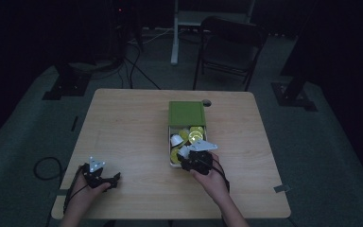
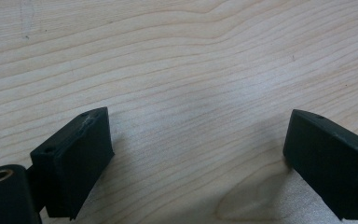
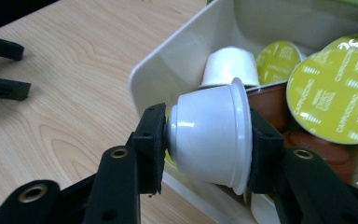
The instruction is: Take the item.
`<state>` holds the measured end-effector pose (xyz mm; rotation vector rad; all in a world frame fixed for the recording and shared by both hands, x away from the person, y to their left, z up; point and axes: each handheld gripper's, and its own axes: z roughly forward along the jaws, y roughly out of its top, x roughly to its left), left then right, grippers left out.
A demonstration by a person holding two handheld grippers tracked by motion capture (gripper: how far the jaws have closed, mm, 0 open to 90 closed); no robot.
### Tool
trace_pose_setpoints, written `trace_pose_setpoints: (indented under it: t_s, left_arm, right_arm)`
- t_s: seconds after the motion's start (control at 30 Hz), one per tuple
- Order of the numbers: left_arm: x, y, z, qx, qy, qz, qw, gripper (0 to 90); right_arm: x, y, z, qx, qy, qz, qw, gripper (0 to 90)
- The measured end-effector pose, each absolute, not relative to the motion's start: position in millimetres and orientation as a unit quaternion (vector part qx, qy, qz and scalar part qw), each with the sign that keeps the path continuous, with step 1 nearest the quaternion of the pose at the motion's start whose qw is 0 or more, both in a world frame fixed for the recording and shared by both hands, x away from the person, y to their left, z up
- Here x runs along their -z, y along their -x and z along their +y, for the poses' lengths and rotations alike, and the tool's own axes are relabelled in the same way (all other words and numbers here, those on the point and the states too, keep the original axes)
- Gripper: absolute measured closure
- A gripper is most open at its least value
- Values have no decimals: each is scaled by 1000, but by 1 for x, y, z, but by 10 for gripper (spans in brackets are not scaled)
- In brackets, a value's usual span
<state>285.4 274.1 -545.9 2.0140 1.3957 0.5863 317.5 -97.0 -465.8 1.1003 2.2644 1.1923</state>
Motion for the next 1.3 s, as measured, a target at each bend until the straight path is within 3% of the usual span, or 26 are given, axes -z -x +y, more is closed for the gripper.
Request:
trace_pose_setpoints:
  t_s: [0.5, 1.3]
  left_arm:
    - [546, -285, 274, -222, -761, 527, 306, 86]
    - [546, -285, 274, -222, -761, 527, 306, 86]
  right_arm:
    - [436, -316, -122, -458, -388, 777, 188, 564]
    - [427, -318, -175, -463, -429, 742, 228, 564]
